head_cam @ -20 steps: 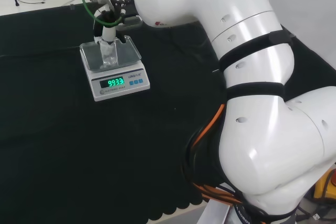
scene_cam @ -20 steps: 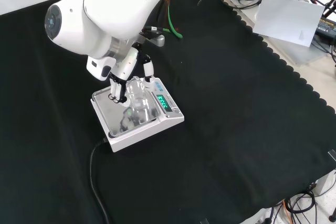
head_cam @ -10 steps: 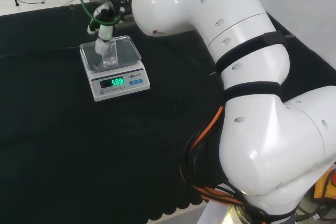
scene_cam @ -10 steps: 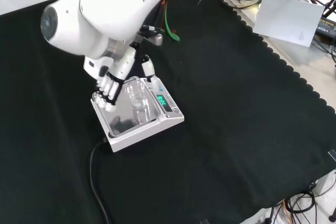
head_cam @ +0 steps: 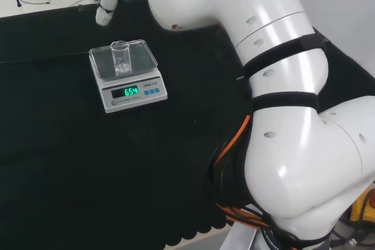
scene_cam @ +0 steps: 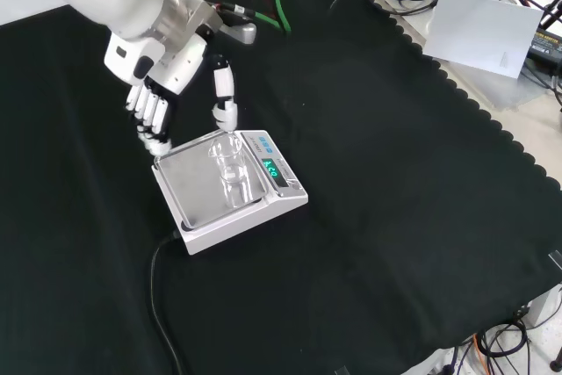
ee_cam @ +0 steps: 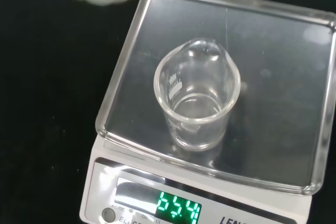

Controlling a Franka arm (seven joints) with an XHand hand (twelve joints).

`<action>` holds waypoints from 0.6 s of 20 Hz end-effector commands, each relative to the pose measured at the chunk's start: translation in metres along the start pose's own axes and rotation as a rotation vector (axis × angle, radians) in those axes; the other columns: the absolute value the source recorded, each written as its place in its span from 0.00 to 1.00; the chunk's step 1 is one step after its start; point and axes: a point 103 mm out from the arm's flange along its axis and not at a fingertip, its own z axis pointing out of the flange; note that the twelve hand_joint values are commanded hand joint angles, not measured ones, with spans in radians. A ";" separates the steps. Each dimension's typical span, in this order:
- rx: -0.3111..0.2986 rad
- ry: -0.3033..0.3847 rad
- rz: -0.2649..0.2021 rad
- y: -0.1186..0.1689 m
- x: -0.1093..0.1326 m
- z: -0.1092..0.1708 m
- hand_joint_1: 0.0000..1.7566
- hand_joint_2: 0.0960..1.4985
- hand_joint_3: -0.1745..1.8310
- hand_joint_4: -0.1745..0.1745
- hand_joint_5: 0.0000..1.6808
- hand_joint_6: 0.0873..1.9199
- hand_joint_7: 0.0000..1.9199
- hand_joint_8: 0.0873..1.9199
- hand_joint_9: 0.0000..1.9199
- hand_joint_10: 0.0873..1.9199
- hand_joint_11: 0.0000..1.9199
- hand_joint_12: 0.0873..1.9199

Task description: Put the beaker on the electronic balance.

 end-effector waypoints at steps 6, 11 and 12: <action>-0.154 0.003 0.158 -0.154 -0.050 0.030 0.67 0.74 0.00 0.00 0.64 0.42 0.64 0.47 0.65 0.50 0.69 0.49; -0.187 0.057 0.286 -0.205 -0.083 0.049 0.67 0.75 0.00 0.00 0.65 0.42 0.64 0.47 0.65 0.51 0.70 0.49; -0.188 0.073 0.308 -0.213 -0.088 0.054 0.67 0.75 0.00 0.00 0.65 0.42 0.64 0.47 0.65 0.51 0.69 0.49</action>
